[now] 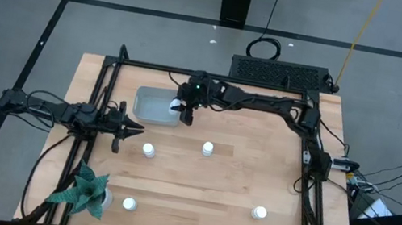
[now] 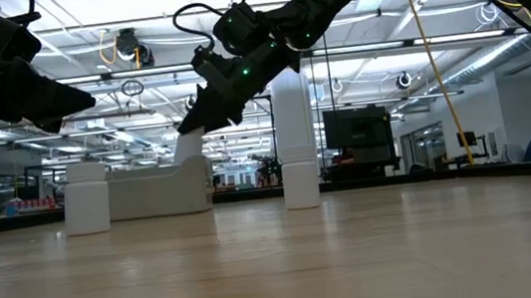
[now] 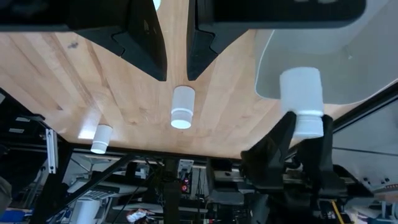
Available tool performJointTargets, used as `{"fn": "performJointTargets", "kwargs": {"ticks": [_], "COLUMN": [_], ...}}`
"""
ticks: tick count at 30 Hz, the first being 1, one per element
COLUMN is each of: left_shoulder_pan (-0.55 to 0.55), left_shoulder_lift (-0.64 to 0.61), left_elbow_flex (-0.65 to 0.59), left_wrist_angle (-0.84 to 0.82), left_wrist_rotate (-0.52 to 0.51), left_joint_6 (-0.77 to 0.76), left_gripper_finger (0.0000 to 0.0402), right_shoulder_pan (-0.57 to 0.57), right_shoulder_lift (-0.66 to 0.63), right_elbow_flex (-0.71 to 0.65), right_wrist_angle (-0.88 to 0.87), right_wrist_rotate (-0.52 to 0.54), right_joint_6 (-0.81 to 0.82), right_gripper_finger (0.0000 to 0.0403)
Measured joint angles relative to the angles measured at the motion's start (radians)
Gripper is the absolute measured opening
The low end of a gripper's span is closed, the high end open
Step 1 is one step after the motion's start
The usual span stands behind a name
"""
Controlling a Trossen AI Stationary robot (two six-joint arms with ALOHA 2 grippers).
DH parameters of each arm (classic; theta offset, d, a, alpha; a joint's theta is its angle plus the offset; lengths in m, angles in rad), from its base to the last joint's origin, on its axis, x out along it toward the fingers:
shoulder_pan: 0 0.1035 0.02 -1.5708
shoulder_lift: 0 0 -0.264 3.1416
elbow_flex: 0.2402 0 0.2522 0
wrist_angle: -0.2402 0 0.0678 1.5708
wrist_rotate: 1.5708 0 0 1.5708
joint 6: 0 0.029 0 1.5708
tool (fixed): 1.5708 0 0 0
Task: Pick and place pill bottles into a basket
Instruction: Put the white pill bottle in the gray bin
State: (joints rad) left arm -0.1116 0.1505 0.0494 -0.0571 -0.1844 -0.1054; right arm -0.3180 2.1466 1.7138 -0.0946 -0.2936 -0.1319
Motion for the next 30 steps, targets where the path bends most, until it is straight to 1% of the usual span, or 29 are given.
{"fn": "performJointTargets", "kwargs": {"ticks": [13, 20, 24, 30], "left_shoulder_pan": [0.000, 0.000, 0.000, 0.000], "left_shoulder_lift": [0.000, 0.000, 0.000, 0.000], "left_elbow_flex": [0.000, 0.000, 0.000, 0.000], "left_wrist_angle": [0.001, 0.004, 0.007, 0.007], "left_wrist_rotate": [0.000, 0.000, 0.000, 0.000], "left_joint_6": [0.005, 0.010, 0.015, 0.014], "left_gripper_finger": [0.0065, 0.0065, 0.0065, 0.0065], "right_shoulder_pan": [0.006, 0.006, 0.006, 0.011], "right_shoulder_lift": [0.002, 0.000, 0.003, 0.067], "right_elbow_flex": [0.001, 0.080, 0.090, 0.092], "right_wrist_angle": [0.076, 0.004, -0.050, -0.086], "right_wrist_rotate": [-0.001, 0.000, 0.001, 0.004], "right_joint_6": [0.016, 0.010, 0.003, -0.010], "right_gripper_finger": [0.0148, 0.0148, 0.0148, 0.0148]}}
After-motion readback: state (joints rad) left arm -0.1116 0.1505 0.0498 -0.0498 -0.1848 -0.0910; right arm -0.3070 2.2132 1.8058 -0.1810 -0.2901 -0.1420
